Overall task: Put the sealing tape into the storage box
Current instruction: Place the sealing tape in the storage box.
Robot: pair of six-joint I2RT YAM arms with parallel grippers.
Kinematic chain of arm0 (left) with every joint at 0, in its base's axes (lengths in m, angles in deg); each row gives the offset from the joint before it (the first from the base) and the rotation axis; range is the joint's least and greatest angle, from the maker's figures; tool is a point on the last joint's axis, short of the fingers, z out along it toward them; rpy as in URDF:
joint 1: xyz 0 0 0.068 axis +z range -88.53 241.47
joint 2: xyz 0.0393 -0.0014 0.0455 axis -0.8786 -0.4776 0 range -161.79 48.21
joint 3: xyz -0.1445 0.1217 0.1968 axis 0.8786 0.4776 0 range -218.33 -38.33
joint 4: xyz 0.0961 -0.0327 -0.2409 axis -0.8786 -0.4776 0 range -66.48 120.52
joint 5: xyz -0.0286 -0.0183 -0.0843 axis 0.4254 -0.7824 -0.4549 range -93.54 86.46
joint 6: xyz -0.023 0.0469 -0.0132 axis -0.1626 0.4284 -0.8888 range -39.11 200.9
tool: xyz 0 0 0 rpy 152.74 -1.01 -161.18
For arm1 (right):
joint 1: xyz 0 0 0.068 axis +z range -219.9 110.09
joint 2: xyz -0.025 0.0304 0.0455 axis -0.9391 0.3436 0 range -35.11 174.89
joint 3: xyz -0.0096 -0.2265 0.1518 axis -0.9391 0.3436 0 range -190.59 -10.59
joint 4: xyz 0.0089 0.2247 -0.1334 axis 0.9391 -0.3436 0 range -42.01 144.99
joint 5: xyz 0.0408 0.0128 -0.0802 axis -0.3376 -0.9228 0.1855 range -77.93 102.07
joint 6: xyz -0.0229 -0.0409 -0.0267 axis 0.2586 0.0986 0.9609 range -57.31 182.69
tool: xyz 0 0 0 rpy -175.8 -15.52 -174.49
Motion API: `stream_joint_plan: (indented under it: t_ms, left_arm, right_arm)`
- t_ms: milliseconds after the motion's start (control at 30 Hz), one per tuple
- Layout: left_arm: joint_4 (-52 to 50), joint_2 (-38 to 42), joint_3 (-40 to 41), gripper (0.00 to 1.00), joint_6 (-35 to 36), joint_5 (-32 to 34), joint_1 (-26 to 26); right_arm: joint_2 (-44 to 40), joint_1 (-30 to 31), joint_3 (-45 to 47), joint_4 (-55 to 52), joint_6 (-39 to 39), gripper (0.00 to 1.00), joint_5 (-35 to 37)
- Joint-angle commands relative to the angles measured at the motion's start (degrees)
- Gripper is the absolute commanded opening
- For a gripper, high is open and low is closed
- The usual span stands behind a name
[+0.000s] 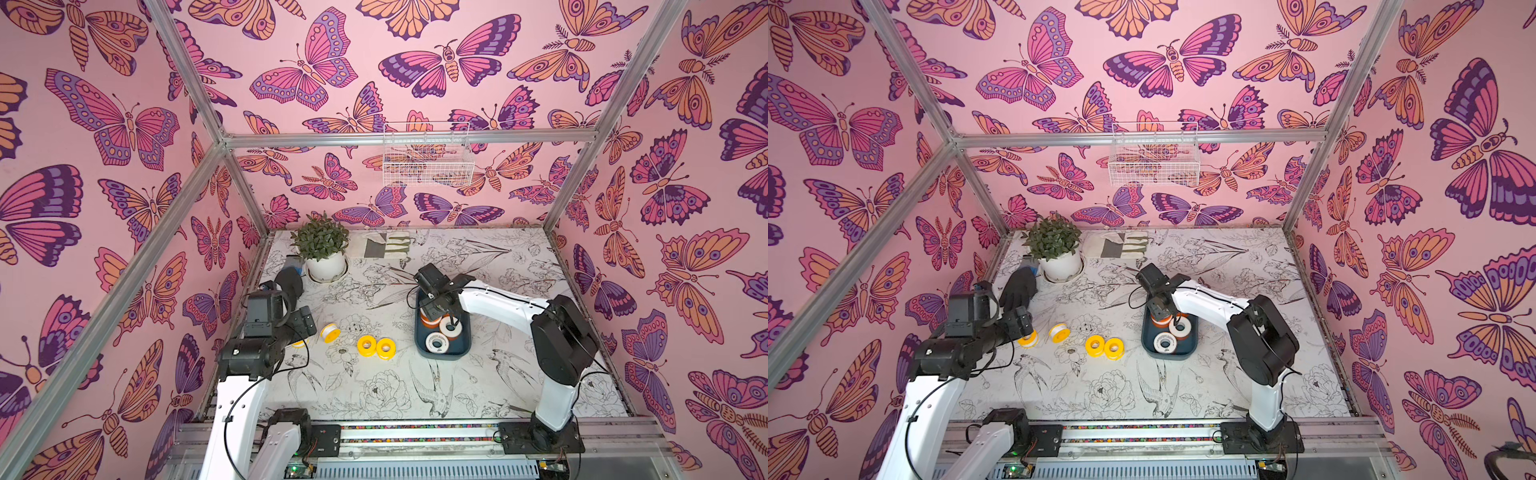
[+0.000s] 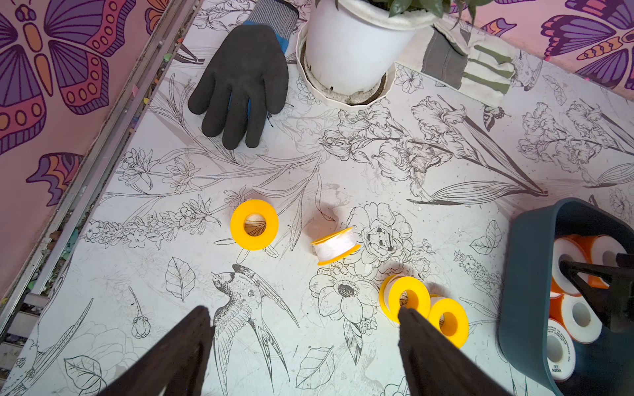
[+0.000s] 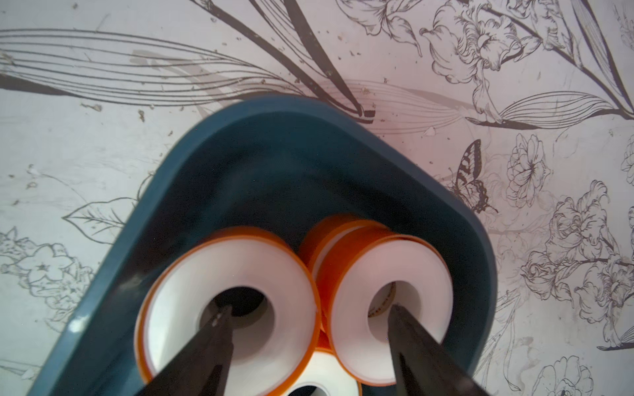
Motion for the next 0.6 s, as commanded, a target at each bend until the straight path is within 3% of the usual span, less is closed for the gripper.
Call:
stream_joint_plan:
  t_ms: [0,567]
  left_arm:
    - [0.2,0.1,0.9,0.89,0.7,-0.7,0.3]
    - [0.3,0.2,1.0,0.89,0.7,-0.8,0.3]
  right_arm:
    - [0.4,-0.5,-1.3,-2.2,-0.3,0.75,0.7]
    - [-0.4,-0.4,-0.4,-3.4,-0.5,0.76,2.9]
